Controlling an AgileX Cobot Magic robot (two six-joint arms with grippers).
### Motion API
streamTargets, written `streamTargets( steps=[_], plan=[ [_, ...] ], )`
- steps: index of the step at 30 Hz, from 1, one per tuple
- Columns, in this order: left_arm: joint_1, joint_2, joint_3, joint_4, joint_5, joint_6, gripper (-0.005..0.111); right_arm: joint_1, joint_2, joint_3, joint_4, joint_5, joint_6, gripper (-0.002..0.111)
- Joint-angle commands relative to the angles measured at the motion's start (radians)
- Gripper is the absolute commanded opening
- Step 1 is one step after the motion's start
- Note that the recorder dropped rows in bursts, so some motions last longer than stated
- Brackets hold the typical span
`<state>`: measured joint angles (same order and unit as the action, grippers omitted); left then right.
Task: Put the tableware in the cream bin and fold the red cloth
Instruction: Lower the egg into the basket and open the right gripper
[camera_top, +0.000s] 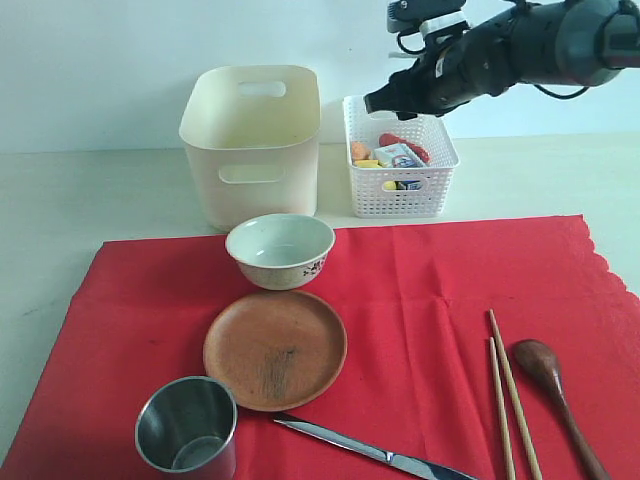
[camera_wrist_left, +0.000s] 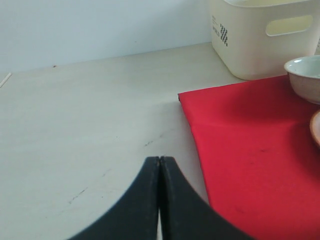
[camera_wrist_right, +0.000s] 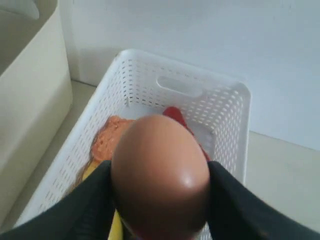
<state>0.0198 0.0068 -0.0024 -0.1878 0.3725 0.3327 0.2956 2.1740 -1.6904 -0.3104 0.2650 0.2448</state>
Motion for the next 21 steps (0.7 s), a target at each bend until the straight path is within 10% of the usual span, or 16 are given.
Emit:
streamTargets(
  steps=[1,21],
  plan=[
    [-0.004,-0.007,0.002,-0.005,-0.001,0.004,0.0,-0.005,0.085,-0.1,0.001,-0.018,-0.015,0.005],
    [-0.004,-0.007,0.002,-0.005,-0.001,0.004,0.0,-0.027,0.426,-0.513,-0.008,-0.027,-0.064,0.006]
  ],
)
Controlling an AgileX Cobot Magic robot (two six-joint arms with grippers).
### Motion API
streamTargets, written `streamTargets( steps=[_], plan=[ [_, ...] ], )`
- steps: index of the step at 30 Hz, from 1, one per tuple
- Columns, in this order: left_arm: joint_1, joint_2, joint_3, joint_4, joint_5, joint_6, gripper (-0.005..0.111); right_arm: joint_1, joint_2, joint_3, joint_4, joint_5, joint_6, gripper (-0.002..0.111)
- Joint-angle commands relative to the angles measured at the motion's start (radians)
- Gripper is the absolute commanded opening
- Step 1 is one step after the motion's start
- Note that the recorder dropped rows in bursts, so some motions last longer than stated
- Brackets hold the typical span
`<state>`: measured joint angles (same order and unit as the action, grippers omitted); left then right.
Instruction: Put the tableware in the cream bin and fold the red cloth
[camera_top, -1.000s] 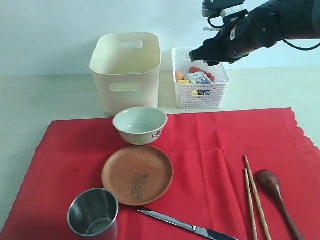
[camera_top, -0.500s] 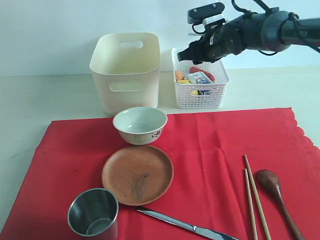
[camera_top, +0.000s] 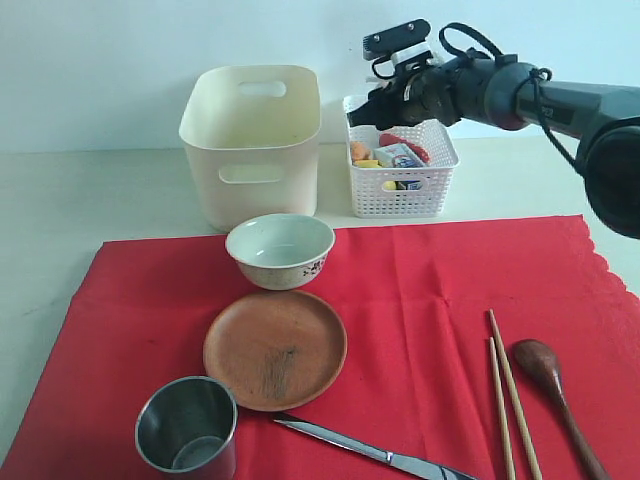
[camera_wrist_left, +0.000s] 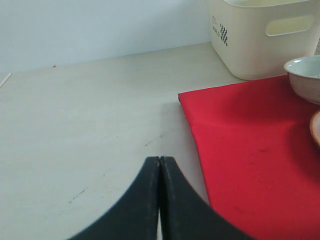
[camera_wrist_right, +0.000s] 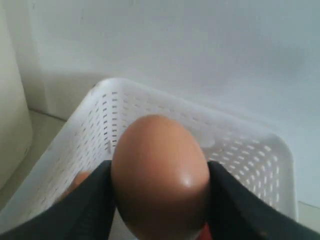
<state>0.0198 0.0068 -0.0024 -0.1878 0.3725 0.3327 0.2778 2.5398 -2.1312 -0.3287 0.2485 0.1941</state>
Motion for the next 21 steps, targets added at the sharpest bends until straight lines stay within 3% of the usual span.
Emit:
streamTargets(
  steps=[1,3,7,10,15,21],
  plan=[
    [-0.004,-0.007,0.002,-0.005,-0.001,0.004,0.0,-0.009,0.069,-0.079,0.011,-0.003,-0.013,0.008],
    [-0.004,-0.007,0.002,-0.005,-0.001,0.004,0.0,-0.009,0.074,-0.083,0.012,0.021,-0.013,0.019],
    [-0.004,-0.007,0.002,-0.005,-0.001,0.004,0.0,-0.009,0.044,-0.083,0.015,0.085,-0.015,0.059],
    [-0.004,-0.007,0.002,-0.005,-0.001,0.004,0.0,-0.009,-0.012,-0.083,0.013,0.189,-0.017,0.078],
    [-0.004,-0.007,0.002,-0.005,-0.001,0.004,0.0,-0.009,-0.135,-0.083,-0.005,0.471,-0.062,0.082],
    [-0.004,-0.007,0.002,-0.005,-0.001,0.004,0.0,-0.009,-0.263,-0.059,0.029,0.809,-0.095,0.078]
  ],
)
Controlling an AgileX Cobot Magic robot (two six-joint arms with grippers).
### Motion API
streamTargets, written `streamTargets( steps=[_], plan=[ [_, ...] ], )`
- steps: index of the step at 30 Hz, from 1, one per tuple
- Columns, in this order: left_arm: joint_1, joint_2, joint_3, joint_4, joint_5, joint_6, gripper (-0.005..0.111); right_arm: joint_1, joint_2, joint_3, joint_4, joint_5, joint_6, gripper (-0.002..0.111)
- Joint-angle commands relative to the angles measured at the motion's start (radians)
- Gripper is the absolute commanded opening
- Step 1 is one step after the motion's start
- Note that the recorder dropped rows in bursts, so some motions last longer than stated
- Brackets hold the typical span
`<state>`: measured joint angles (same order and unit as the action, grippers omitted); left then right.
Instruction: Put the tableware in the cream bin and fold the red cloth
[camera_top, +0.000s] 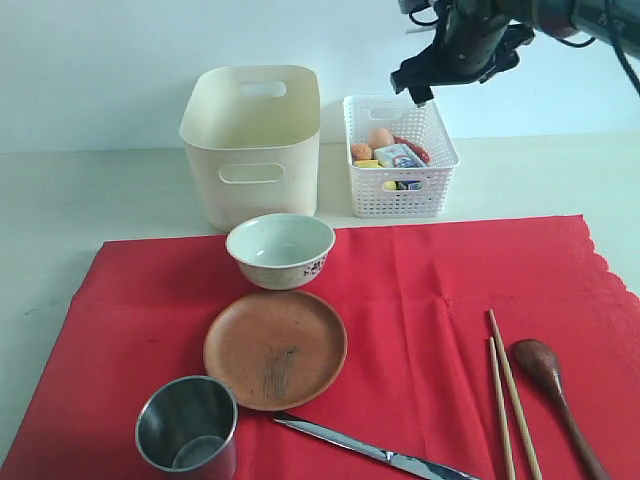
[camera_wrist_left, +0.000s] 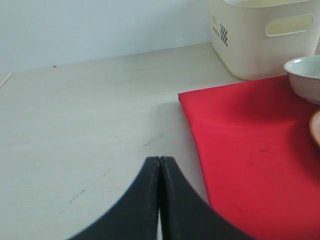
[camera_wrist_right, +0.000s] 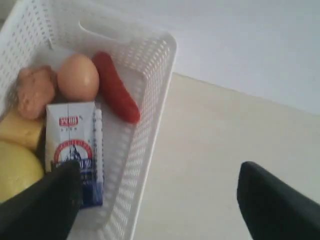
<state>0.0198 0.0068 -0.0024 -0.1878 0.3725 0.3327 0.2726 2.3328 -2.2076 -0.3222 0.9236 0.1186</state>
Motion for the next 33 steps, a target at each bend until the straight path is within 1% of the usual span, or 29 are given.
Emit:
streamTargets(
  steps=[1,3,5,6,9,19,24,28,33],
  plan=[
    [-0.004,-0.007,0.002,-0.005,-0.001,0.004,0.0,-0.004,-0.07,0.035,0.038,0.155,-0.02,0.078],
    [-0.004,-0.007,0.002,-0.005,-0.001,0.004,0.0,-0.004,-0.116,0.095,0.054,0.192,-0.02,0.078],
    [-0.004,-0.007,0.002,-0.005,-0.001,0.004,0.0,-0.004,-0.178,0.196,0.06,0.191,-0.02,0.077],
    [-0.004,-0.007,0.002,-0.005,-0.001,0.004,0.0,-0.004,-0.227,0.272,0.06,0.167,-0.02,0.074],
    [-0.004,-0.007,0.002,-0.005,-0.001,0.004,0.0,-0.004,-0.321,0.401,0.06,0.102,-0.015,0.071],
    [-0.004,-0.007,0.002,-0.005,-0.001,0.004,0.0,-0.004,-0.622,0.799,0.056,-0.064,-0.01,0.07],
    [-0.004,-0.007,0.002,-0.005,-0.001,0.004,0.0,-0.004,-0.766,0.963,0.058,-0.095,-0.01,0.07],
    [-0.004,-0.007,0.002,-0.005,-0.001,0.004,0.0,-0.004,-0.88,1.069,0.097,-0.185,-0.01,0.07],
    [-0.004,-0.007,0.002,-0.005,-0.001,0.004,0.0,-0.004,-0.949,1.142,0.171,-0.283,-0.024,0.07]
  ],
)
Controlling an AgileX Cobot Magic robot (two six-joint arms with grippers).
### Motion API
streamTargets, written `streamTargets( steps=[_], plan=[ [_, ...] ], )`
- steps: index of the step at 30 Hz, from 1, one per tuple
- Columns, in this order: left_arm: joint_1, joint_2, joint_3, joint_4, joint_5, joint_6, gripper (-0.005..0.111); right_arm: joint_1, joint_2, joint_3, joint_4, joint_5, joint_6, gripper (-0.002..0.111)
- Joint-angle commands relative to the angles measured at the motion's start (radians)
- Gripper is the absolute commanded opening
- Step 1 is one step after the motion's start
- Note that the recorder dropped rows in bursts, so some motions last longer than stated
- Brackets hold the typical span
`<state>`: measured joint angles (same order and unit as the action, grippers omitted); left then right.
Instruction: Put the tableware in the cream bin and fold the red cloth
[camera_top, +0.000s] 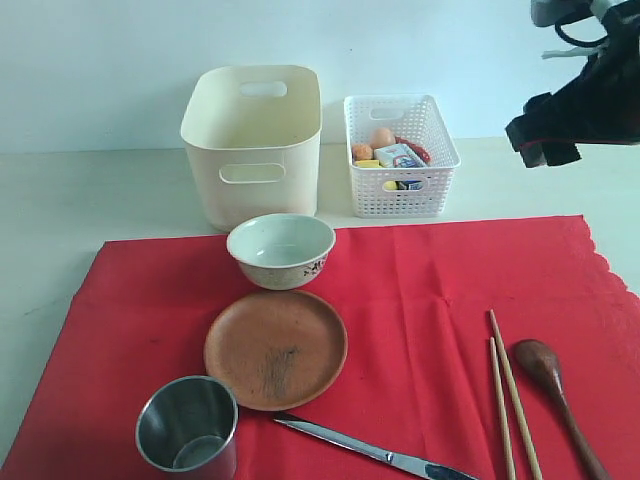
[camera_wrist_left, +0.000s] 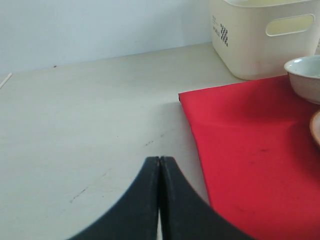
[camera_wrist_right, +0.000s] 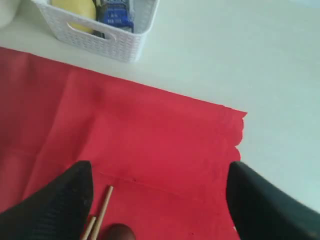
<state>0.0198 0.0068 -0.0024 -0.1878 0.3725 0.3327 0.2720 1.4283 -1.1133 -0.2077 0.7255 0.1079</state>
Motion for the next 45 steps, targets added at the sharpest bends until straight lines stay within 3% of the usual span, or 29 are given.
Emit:
streamTargets(
  steps=[1,9,29,45],
  plan=[
    [-0.004,-0.007,0.002,-0.005,-0.001,0.004,0.0,-0.003,-0.047,0.05,0.076,-0.093,-0.026,0.07],
    [-0.004,-0.007,0.002,-0.005,-0.001,0.004,0.0,-0.003,-0.039,0.05,0.19,-0.075,-0.139,0.07],
    [-0.004,-0.007,0.002,-0.005,-0.001,0.004,0.0,-0.003,-0.026,0.053,0.2,-0.075,-0.164,0.07],
    [-0.004,-0.007,0.002,-0.005,-0.001,0.004,0.0,-0.003,-0.017,0.164,0.208,-0.02,-0.168,0.07]
  ],
)
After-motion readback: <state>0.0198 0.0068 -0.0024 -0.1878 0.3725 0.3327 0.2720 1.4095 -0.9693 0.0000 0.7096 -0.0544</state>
